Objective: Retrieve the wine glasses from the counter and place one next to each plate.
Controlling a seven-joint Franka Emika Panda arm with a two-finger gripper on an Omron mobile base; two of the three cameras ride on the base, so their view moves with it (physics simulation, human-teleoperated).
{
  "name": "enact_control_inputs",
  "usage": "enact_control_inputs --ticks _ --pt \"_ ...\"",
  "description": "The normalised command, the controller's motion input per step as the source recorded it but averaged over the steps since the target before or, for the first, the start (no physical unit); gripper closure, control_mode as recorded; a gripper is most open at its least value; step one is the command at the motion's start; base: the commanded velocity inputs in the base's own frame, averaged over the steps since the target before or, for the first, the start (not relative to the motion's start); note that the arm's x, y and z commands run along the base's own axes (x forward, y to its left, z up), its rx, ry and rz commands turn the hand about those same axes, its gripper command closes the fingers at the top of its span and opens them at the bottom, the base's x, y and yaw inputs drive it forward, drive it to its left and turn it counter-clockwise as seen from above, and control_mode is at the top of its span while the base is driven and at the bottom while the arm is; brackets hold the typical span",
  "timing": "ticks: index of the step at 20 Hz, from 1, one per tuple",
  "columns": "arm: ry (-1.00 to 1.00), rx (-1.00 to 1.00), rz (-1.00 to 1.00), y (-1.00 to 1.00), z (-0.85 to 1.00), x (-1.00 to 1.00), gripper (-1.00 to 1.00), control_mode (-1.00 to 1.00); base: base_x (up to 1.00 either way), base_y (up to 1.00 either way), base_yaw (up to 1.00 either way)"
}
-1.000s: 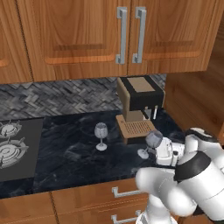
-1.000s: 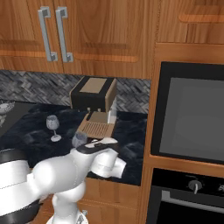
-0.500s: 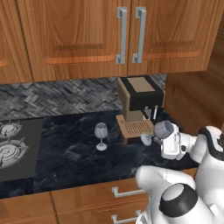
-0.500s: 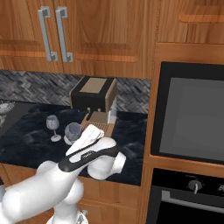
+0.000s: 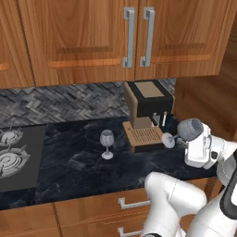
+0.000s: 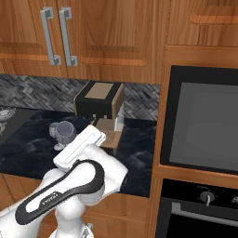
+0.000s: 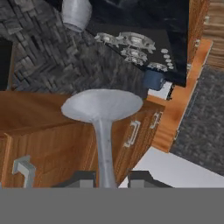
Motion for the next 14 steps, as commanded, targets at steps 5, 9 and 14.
enact_control_inputs --ticks 5,9,14 --pt "-0.01 0.0 -0.14 0.05 0.65 -0.92 1.0 -1.0 0.0 0.0 0.0" --pt "-0.03 0.0 -0.04 0.04 0.26 -0.49 1.0 1.0 -0.5 0.02 -0.03" --pt "0.0 0.0 0.0 0.0 0.0 0.0 1.0 1.0 -0.95 0.02 -0.07"
